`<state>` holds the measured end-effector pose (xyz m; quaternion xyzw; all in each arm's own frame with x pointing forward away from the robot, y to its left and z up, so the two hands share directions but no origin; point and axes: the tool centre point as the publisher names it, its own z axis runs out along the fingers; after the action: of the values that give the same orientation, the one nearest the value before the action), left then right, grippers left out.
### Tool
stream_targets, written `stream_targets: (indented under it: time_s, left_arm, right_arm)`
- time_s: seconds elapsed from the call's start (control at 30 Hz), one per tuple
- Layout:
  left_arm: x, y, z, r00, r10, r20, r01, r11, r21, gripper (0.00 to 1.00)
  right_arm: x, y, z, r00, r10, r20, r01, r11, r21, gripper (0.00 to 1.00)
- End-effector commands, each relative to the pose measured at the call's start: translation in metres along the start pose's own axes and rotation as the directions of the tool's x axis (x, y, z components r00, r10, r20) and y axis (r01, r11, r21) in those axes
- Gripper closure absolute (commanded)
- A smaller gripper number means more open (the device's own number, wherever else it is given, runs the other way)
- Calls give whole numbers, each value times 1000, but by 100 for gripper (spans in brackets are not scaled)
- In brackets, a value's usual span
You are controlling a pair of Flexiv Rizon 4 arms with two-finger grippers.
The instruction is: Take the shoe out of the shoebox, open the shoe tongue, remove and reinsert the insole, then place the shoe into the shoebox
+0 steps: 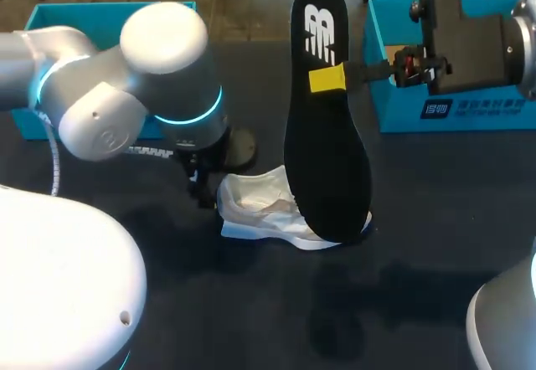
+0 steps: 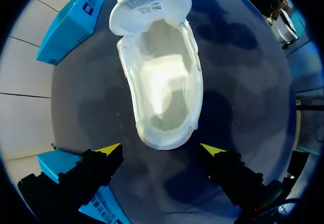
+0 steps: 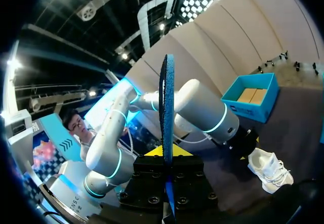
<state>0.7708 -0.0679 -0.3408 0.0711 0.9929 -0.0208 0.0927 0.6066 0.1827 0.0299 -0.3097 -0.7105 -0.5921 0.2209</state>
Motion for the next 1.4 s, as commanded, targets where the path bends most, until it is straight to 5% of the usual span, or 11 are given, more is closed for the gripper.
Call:
stream_targets:
  time_s: [0.03,0.57,0.97,1.4]
  left_arm:
    - [-1,2,-8,1000,-8,-14,7,1000,-15,0]
    - [9,0,-17,999,-15,-37,16,1000,25,0]
    - [-11,-31,-58,1000,-28,3,27,980,197,0]
    - [-33,-75,-29,1000,1,-6,0,979,206,0]
  right_arm:
    - [0,2,3,1000,2,2,-2,1000,3,100]
    - [0,2,3,1000,2,2,-2,1000,3,100]
    - [0,2,3,1000,2,2,-2,1000,3,100]
    - [0,2,3,1000,2,2,-2,1000,3,100]
